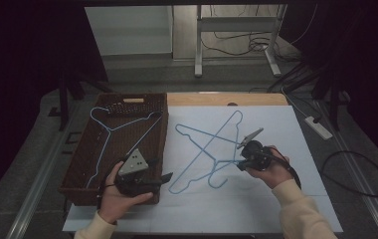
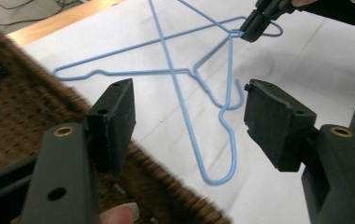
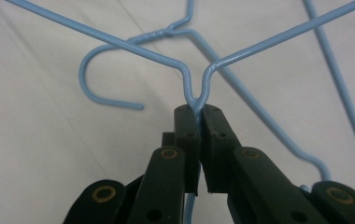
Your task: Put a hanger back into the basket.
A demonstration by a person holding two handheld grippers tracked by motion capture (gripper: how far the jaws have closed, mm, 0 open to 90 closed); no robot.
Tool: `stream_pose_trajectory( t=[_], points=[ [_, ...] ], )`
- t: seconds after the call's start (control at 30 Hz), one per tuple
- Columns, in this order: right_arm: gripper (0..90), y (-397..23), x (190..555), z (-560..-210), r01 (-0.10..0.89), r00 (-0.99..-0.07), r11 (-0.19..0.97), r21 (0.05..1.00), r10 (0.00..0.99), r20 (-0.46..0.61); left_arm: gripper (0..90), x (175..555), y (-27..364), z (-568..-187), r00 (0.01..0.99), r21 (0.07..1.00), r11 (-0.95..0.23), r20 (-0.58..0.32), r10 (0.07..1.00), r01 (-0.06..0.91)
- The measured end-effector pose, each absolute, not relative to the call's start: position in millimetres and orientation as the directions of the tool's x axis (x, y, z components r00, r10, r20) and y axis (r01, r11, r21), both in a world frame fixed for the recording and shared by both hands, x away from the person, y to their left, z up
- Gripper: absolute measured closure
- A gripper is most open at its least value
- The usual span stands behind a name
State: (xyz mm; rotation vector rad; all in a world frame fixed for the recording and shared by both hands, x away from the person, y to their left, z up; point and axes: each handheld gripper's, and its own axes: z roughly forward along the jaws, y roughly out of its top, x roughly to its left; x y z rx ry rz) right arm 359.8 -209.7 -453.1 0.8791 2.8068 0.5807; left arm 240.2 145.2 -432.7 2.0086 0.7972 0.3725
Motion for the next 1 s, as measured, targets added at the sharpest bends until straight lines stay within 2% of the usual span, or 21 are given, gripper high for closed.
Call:
stream_pose_trajectory(
  t=[0.2, 1.0],
  points=[
    [86.5, -213, 349, -454, 0.514, -0.821, 0.753, 0.411, 0.570, -0.017, 34.8, 239, 121, -438, 0.781, 0.825, -0.421, -0.039, 0.624, 0.377],
    [86.5, -212, 332, -453, 0.504, -0.823, 0.769, 0.392, 0.566, -0.051, 33.8, 251, 50, -454, 0.824, 0.769, -0.515, -0.027, 0.565, 0.379]
  ],
)
